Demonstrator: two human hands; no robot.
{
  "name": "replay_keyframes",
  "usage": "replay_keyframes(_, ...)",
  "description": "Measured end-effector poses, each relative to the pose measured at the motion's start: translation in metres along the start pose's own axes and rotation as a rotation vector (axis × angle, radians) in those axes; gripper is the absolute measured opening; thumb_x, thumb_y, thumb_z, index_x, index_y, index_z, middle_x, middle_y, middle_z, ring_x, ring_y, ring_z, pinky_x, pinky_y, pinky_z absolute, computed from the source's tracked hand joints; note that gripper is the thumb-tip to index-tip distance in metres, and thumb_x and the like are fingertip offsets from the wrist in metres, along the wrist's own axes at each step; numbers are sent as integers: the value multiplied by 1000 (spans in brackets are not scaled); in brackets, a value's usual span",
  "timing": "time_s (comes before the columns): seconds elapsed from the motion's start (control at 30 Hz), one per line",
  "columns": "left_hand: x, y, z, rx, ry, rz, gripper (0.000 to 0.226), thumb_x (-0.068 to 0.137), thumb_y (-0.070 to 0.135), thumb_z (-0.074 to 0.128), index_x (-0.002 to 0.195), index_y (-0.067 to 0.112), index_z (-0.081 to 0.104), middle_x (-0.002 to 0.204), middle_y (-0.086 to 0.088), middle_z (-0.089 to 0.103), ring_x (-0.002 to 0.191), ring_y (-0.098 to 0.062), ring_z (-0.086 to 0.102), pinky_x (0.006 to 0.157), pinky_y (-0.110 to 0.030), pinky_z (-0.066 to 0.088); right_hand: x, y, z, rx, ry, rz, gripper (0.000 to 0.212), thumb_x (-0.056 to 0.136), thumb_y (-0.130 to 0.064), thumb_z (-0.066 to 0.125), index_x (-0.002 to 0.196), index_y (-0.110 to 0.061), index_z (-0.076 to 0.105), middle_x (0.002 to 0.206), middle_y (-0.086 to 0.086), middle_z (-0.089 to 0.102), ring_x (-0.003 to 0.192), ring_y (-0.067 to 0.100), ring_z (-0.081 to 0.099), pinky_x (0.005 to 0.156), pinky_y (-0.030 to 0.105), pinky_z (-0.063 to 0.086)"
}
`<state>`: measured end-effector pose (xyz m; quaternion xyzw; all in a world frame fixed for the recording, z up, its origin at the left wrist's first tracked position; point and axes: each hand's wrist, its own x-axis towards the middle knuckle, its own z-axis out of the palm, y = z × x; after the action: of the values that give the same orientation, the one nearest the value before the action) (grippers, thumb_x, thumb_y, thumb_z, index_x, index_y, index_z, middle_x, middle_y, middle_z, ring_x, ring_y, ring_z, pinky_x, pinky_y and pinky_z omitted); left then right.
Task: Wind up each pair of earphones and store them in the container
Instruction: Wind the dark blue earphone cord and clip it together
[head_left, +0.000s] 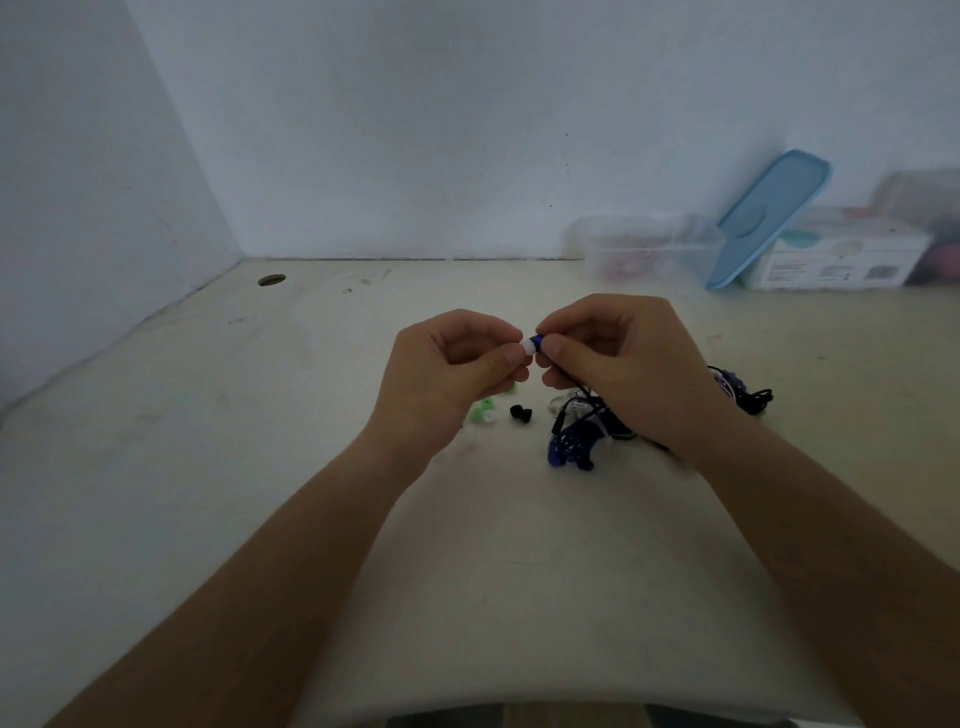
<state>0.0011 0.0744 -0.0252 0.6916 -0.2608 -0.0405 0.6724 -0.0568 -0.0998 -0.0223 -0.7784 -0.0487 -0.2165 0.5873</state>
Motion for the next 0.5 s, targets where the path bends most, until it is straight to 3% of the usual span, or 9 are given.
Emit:
replay_keyframes(0.27,-1,1,1,-18,-11,-10,13,86,7,73,98,2,74,83,-14,76,80,-24,74,76,-27,59,-1,-2,-1,4,-6,-5,7,89,-1,69,91,-7,73,78,9,76,70,23,75,69,31,61)
replay_keyframes(0.5,0,0,1,-8,-2,-1,12,86,6,73,97,3,73,83,-12,76,79,-24,74,75,-28,59,-1,-1,-1,-12,-31,3,5,90,-4,69,94,-7,72,79,9,76,70,26,74,73,42,63)
